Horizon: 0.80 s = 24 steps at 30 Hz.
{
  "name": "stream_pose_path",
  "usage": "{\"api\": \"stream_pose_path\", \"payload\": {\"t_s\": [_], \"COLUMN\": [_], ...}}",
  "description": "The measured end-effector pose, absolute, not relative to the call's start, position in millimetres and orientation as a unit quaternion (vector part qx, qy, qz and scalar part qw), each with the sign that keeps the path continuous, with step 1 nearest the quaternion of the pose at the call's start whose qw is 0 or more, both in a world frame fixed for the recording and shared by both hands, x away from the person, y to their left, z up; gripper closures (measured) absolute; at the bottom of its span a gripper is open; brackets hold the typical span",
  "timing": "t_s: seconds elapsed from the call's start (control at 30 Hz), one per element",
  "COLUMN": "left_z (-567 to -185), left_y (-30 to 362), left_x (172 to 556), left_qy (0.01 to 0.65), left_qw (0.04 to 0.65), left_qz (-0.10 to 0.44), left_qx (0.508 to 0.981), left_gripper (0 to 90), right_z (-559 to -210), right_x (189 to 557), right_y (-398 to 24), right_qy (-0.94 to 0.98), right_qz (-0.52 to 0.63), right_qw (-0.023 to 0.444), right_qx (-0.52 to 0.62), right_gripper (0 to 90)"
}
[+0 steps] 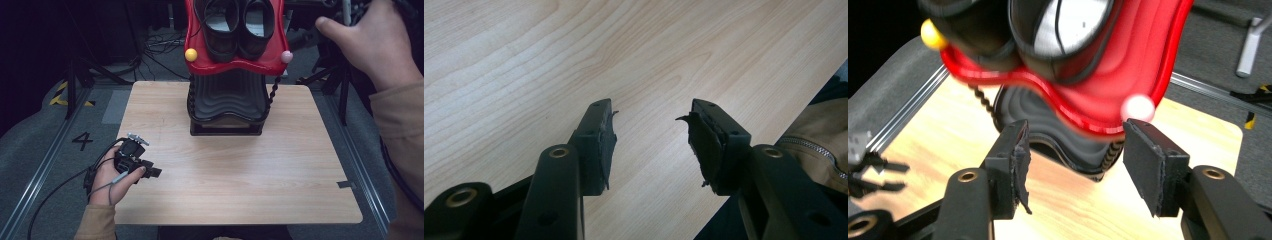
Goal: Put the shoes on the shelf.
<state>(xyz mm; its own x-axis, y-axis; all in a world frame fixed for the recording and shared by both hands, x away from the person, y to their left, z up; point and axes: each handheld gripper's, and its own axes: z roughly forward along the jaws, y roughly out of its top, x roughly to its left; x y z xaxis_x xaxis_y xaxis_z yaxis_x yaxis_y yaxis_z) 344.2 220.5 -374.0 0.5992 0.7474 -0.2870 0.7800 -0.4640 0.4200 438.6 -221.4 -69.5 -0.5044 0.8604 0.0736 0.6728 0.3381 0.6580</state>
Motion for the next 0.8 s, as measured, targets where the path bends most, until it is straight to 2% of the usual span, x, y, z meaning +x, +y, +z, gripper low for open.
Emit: {"api": "stream_pose_path", "payload": {"t_s": [0.6, 0.8], "left_z": [-370, -369], "left_y": [217, 216], "left_x": [346, 349], "left_qy": [0.439, 0.437], "left_qw": [0.271, 0.274], "left_qz": [-0.03, -0.03], "left_qx": [0.856, 0.856], "left_gripper": [52.8, 52.9], "right_z": [-147, -171], "right_x": [397, 394], "right_y": [-296, -309], "right_qy": [0.822, 0.833], "right_qz": [0.339, 0.328], "right_qw": [0.122, 0.131], "right_qx": [0.441, 0.427], "right_gripper": [44.4, 44.2]}}
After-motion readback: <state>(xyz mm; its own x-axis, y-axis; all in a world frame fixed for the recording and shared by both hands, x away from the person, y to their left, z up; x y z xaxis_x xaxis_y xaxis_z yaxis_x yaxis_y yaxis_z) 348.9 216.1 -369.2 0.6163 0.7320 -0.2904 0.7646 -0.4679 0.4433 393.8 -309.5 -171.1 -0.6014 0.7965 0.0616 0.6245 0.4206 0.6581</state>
